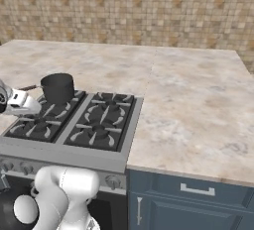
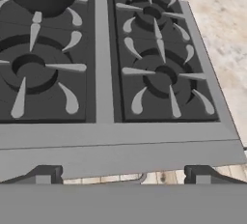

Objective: Turn on the rear left burner of the stove.

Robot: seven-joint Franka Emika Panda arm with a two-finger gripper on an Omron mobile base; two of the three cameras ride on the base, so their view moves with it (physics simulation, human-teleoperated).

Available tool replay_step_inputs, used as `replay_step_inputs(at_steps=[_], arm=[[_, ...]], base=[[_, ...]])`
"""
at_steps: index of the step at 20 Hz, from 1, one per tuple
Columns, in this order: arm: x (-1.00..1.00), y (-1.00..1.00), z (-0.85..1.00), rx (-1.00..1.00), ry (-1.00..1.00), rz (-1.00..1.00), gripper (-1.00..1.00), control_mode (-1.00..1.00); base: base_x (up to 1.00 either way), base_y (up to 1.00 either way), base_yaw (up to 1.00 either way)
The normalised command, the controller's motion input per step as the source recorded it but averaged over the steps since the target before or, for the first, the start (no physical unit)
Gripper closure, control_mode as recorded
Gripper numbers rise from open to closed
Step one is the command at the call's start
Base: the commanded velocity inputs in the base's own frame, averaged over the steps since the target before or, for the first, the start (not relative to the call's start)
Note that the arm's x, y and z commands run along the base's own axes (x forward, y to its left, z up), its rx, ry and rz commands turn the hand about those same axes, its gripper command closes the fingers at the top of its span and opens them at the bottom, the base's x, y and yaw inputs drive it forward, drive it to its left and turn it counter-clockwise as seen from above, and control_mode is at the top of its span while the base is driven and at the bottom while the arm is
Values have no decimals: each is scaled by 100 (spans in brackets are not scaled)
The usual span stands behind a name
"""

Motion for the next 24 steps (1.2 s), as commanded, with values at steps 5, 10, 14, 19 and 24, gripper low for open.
replay_step_inputs(at_steps=[5, 10, 14, 19, 24], arm=[[-36, 57, -32, -1, -26, 2, -100, -100], [-18, 71, -43, 0, -30, 0, -100, -100], [-2, 84, -48, 0, -23, 0, -100, -100], [0, 32, -59, 0, -14, 0, -100, -100], [-1, 8, -72, 0, -15, 0, -100, -100]], base=[[0, 0, 0], [0, 0, 0], [0, 0, 0], [0, 0, 0], [0, 0, 0]])
